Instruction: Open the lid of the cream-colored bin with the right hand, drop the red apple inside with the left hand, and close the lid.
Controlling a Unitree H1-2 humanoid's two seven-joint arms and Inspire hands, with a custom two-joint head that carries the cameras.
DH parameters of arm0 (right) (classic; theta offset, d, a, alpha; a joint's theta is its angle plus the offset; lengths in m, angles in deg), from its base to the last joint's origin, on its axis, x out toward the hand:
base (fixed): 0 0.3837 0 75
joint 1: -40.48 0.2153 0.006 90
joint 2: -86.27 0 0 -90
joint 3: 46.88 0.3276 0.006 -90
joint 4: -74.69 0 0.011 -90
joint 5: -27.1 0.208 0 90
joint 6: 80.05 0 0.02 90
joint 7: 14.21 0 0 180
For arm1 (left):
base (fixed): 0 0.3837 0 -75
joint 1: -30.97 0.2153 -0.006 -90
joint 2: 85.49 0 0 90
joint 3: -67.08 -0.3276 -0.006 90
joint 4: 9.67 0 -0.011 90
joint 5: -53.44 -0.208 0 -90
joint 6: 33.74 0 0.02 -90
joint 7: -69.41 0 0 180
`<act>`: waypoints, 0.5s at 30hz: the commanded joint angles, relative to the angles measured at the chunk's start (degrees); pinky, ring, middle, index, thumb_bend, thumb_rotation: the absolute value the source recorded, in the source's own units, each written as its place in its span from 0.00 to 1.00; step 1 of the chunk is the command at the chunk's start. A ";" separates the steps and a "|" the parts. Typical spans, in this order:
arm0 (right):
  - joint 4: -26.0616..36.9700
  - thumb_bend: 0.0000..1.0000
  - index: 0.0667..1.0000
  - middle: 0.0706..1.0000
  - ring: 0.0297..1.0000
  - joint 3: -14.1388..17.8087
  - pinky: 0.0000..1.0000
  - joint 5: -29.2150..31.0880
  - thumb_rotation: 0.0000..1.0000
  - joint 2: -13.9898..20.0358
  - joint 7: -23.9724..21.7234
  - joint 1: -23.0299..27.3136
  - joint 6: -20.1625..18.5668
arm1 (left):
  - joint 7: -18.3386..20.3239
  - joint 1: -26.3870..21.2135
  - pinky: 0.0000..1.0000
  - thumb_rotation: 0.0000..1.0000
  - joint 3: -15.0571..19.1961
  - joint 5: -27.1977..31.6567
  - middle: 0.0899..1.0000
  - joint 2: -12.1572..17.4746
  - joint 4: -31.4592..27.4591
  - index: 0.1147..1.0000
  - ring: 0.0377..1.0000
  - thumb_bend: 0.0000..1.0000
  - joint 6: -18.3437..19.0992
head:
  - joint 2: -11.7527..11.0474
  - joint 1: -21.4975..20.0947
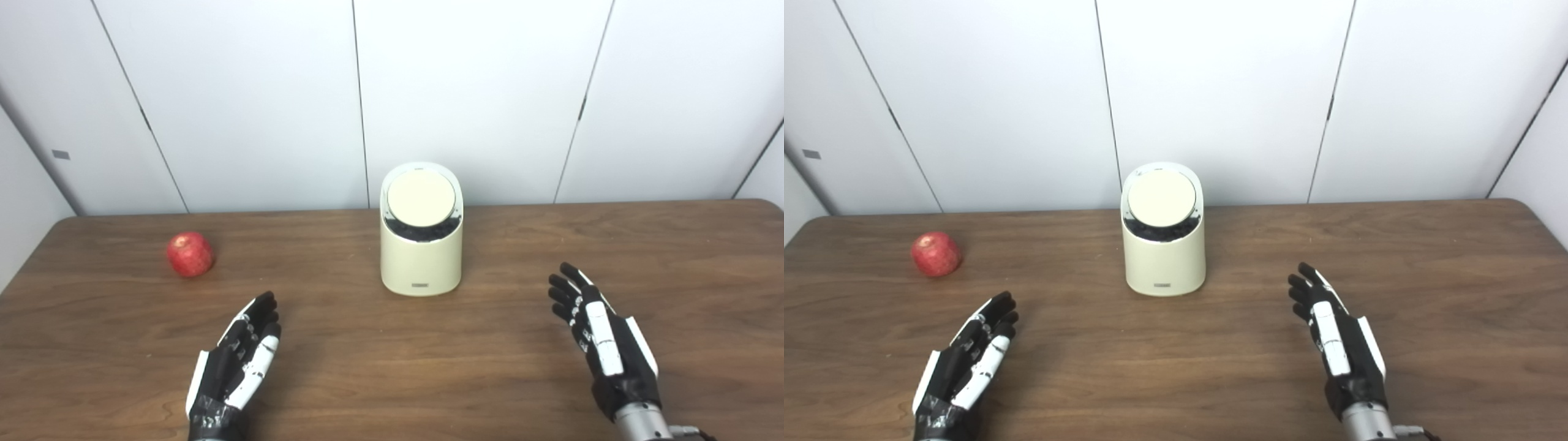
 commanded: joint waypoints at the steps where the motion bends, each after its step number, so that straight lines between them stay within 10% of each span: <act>1: 1.29 0.59 0.89 0.86 0.88 0.00 0.89 -0.16 0.91 0.07 -0.21 0.91 1.46 | 0.44 -1.01 0.94 0.35 -0.14 0.33 0.90 0.36 -1.36 0.87 0.91 0.35 -1.48 | 0.09 -0.03; 15: 1.74 0.59 0.89 0.86 0.88 -0.08 0.89 -0.17 0.91 0.12 -0.31 0.88 1.18 | 0.22 -1.05 0.93 0.34 -0.07 0.33 0.89 0.19 -1.43 0.86 0.90 0.35 -1.25 | 0.36 -0.15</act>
